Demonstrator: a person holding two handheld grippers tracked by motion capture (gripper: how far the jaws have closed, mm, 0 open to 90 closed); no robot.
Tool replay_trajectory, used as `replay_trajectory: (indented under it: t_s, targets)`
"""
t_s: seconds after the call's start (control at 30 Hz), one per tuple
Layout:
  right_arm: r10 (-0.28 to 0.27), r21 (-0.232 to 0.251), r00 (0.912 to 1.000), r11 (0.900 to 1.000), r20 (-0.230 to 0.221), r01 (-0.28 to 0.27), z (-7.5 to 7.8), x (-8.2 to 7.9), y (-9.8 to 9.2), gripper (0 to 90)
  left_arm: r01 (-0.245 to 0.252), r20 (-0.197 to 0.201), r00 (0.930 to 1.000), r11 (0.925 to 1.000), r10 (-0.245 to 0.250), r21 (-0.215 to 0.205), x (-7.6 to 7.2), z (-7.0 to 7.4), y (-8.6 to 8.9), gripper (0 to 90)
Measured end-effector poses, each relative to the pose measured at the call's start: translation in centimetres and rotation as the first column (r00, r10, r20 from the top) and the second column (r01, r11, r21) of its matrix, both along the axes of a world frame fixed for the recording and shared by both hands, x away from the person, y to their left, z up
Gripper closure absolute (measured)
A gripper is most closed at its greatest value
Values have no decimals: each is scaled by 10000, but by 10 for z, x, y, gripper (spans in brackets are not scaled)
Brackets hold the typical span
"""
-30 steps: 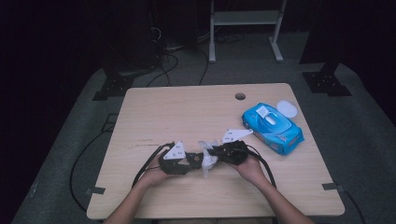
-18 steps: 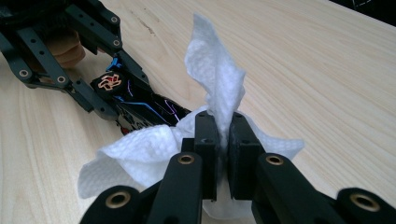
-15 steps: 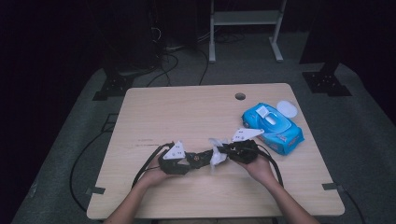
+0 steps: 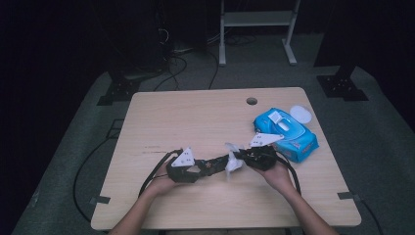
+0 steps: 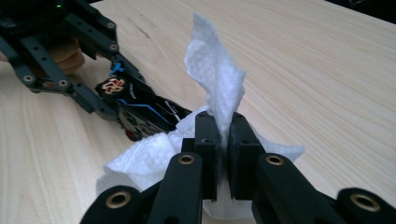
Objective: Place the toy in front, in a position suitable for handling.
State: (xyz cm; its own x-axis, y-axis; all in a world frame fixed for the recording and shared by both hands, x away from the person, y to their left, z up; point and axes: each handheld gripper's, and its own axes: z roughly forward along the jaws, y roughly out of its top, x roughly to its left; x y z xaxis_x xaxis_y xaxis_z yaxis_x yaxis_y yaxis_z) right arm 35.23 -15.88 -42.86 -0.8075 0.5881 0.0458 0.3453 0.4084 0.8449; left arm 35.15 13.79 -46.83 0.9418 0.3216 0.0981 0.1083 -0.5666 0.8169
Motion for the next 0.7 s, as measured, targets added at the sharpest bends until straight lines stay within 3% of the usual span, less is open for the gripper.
replay_trajectory:
  t_s: [0.13,0.37,0.63,0.7]
  targets:
    - [73,-17,9999,10000,121,-73,4,0,1,836,-9,-49,10000,10000,9,-49,0,0,0,579]
    - [-585,-306,9983,9978,75,587,2,3,-21,836,-11,-107,9999,10000,11,-49,1,0,2,579]
    - [-103,86,9999,9999,-38,103,2,3,-7,836,-63,-170,9998,9999,61,-123,1,0,1,580]
    - [-62,-13,10000,10000,22,62,2,4,-5,836,-71,-184,9998,9999,69,-126,1,0,1,580]
